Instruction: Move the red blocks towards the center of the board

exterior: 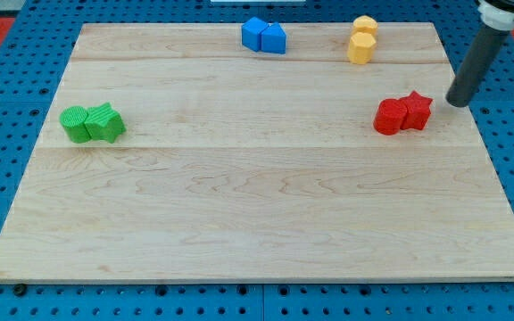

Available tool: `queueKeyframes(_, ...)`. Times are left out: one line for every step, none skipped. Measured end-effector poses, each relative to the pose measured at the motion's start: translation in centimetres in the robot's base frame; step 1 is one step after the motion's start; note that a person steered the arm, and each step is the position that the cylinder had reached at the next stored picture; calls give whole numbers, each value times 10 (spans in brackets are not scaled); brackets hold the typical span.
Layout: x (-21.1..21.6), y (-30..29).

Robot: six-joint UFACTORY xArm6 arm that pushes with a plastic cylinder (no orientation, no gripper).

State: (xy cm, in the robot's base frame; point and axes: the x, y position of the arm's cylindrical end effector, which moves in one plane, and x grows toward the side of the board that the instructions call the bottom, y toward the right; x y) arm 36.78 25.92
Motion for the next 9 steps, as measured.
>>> queueKeyframes(20, -66)
queueKeyframes(40, -131)
queueKeyframes(11, -144)
queueKeyframes(10, -198)
queueKeyframes(31, -200)
queueKeyframes(30, -176)
queueKeyframes(38, -158)
queueKeyframes(45, -144)
queueKeyframes(57, -136)
